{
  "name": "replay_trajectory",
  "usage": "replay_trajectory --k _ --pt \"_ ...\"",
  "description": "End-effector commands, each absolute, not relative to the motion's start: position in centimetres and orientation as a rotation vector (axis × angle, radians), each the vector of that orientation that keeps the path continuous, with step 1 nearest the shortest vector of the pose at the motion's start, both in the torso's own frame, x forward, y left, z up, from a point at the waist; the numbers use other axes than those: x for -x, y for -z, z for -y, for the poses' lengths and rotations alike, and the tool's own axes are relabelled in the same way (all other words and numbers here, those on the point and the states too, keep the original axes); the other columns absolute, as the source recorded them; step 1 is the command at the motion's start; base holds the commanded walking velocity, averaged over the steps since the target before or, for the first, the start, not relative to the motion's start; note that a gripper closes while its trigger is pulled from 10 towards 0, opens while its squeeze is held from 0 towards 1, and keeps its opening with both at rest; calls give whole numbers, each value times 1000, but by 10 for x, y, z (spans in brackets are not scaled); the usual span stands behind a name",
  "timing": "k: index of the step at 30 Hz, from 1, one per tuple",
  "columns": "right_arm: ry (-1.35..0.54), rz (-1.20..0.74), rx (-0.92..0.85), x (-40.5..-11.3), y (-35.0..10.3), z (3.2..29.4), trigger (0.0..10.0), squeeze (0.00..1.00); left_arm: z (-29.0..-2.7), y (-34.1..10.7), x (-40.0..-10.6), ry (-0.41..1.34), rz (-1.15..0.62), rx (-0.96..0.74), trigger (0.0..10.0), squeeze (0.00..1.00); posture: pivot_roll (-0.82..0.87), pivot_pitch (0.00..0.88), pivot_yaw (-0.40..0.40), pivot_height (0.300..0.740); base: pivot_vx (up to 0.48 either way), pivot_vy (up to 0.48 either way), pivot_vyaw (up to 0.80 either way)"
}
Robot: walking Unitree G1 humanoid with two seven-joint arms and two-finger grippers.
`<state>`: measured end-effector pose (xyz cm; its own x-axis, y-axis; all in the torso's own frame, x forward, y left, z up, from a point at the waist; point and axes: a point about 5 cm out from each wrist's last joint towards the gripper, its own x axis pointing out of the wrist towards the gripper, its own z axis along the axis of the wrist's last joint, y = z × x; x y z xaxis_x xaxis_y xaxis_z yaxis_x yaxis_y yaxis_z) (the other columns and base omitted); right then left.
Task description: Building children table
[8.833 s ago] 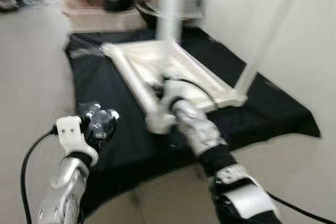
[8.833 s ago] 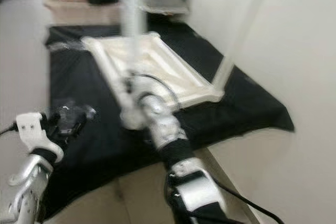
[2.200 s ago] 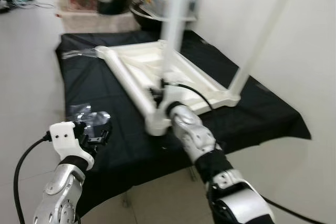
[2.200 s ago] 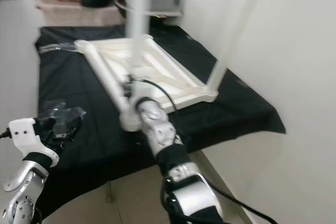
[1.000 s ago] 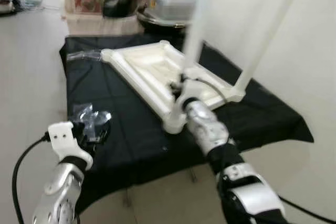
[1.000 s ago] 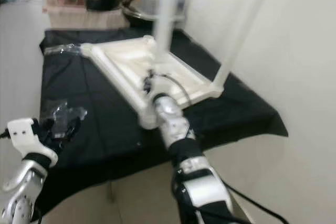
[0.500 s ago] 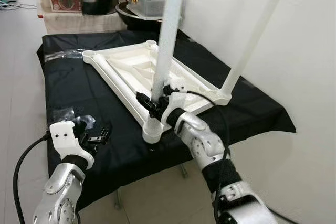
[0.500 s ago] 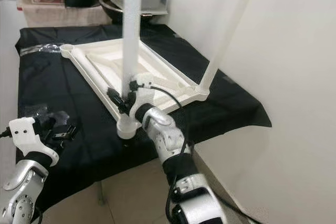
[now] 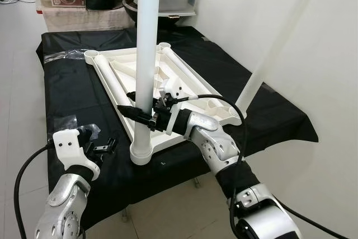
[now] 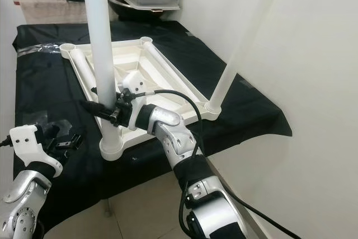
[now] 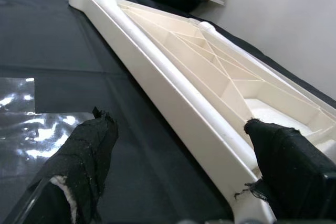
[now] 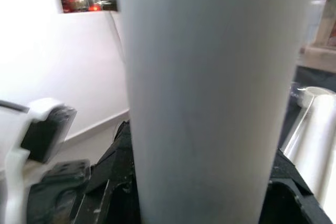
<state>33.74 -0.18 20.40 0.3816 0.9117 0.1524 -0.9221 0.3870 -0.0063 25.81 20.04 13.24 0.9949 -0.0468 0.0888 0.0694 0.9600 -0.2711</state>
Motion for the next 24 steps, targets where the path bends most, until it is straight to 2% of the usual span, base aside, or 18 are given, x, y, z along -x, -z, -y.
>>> replay_trajectory --k 1,3,4,5,6,7,9,10,13,14,15,18,19,20,23,24 --pt "-1074 57 -50 -343 -190 1 0 0 -198 -131 -258 70 79 291 10000 0 177 0 -162 740 0 0 0" --pt "-545 -110 -42 -373 -173 29 0 0 -199 -131 -258 75 78 292 10000 0 173 0 -161 740 0 0 0" --pt "-545 -110 -42 -373 -173 29 0 0 -199 -131 -258 75 78 292 10000 0 173 0 -161 740 0 0 0" --pt "-258 -197 -48 -380 -160 53 0 0 -199 -131 -257 77 78 293 10000 0 171 0 -162 740 0 0 0" --pt "-258 -197 -48 -380 -160 53 0 0 -199 -131 -257 77 78 293 10000 0 171 0 -162 740 0 0 0" --pt "-101 -240 -47 -380 -151 69 0 0 -199 -130 -257 77 78 294 10000 0 173 0 -164 740 0 0 0" --pt "-69 -255 -63 -374 -145 71 235 0 -199 -130 -257 76 78 294 10000 0 171 0 -156 740 0 0 0" --pt "-120 -264 -86 -367 -142 63 10000 0 -198 -130 -257 76 77 293 10000 0 165 0 -150 740 0 0 0" --pt "-262 -220 -137 -359 -147 47 10000 0 -198 -129 -257 77 75 292 10000 0 167 0 -151 740 0 0 0" --pt "-316 -161 -147 -358 -155 42 10000 325 -198 -129 -257 79 74 292 10000 0 165 0 -149 740 0 0 0" --pt "-402 -103 -176 -357 -166 35 10000 1000 -198 -129 -258 82 73 291 10000 0 162 0 -147 740 0 0 0" --pt "-531 -46 -214 -356 -181 23 10000 1000 -198 -129 -259 85 73 290 10000 0 163 0 -150 740 0 0 0" --pt "-709 -3 -233 -352 -193 14 10000 0 -198 -130 -259 85 75 291 10000 0 165 0 -153 740 0 0 0" --pt "-709 -3 -233 -352 -193 14 10000 0 -198 -130 -259 85 75 291 10000 0 165 0 -153 740 0 0 0" --pt "-1058 80 -241 -333 -216 3 10000 0 -198 -130 -259 81 80 295 10000 0 167 0 -160 740 0 0 0" --pt "-1058 80 -241 -333 -216 3 10000 0 -198 -130 -259 81 80 295 10000 0 167 0 -160 740 0 0 0"
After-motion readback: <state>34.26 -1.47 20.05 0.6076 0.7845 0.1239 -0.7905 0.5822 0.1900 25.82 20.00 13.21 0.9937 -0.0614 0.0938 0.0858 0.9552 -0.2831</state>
